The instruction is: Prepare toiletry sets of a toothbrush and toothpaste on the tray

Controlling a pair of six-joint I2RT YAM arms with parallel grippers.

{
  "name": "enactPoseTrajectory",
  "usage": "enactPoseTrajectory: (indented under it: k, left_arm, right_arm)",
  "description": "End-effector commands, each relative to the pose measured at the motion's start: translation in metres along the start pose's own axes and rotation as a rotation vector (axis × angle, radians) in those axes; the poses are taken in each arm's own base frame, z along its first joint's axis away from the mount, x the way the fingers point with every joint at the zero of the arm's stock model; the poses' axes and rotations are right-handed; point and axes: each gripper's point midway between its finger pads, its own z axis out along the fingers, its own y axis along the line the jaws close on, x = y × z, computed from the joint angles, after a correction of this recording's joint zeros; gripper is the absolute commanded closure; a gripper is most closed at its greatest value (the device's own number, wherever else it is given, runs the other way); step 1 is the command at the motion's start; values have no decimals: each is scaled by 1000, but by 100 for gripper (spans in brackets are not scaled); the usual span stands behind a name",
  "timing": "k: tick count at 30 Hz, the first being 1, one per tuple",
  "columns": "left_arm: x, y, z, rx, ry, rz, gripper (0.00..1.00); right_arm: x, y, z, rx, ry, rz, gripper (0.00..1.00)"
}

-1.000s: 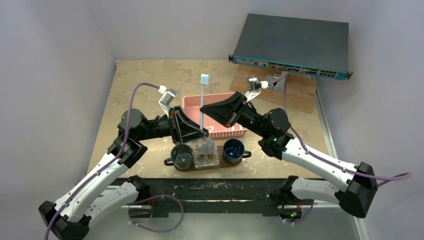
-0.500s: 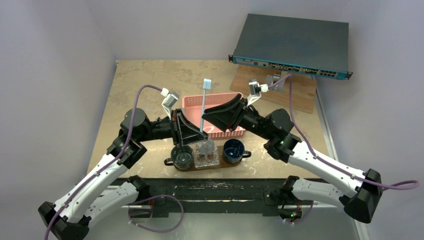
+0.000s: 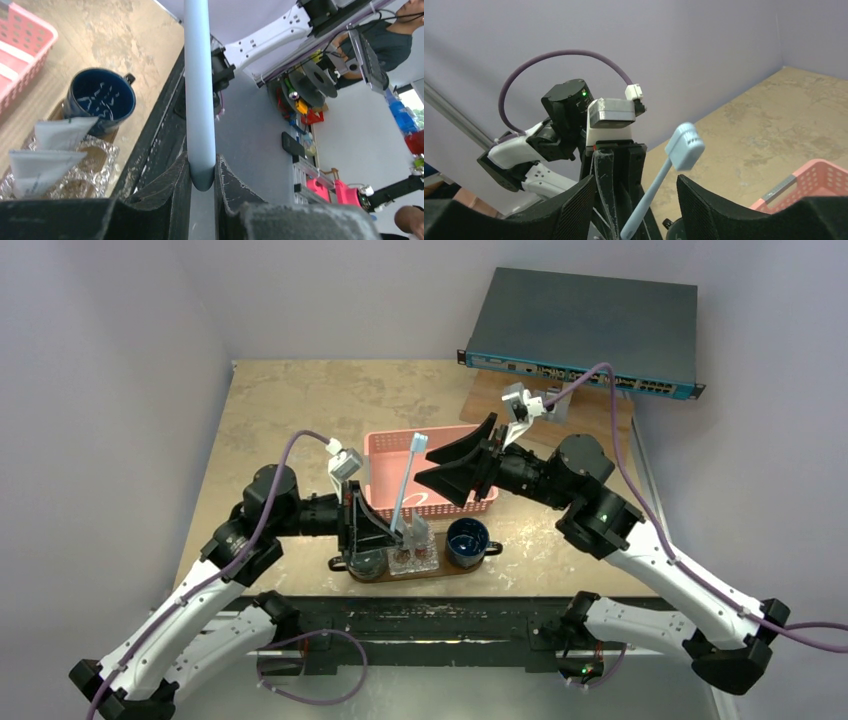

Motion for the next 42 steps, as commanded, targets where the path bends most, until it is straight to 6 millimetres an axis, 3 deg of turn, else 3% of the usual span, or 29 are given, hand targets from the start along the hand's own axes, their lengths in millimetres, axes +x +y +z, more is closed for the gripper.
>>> enactPoseTrajectory:
  k: [1,9,14,19,26,42]
  left_arm:
    - [15,-15,-14,32,83,66,100]
    - [29,-31,-31,57,153,107,100]
    - [39,-35,-37,78,196,105,100]
    - [46,-37,-41,92,233,102,100]
    - [54,-36,-44,90,264,103,100]
    - [60,-32,-46,77,290,104,100]
  right_arm:
    - [0,-2,-16,26,94,-98,36]
    - [-5,-1,-22,41,192,-141,25]
    - [-5,13,-22,-31,233,-127,24]
    - [5,36,-18,-185,303,-49,23]
    - [23,37,-15,-246,388,9,24]
    - [39,34,-13,-269,454,50,59]
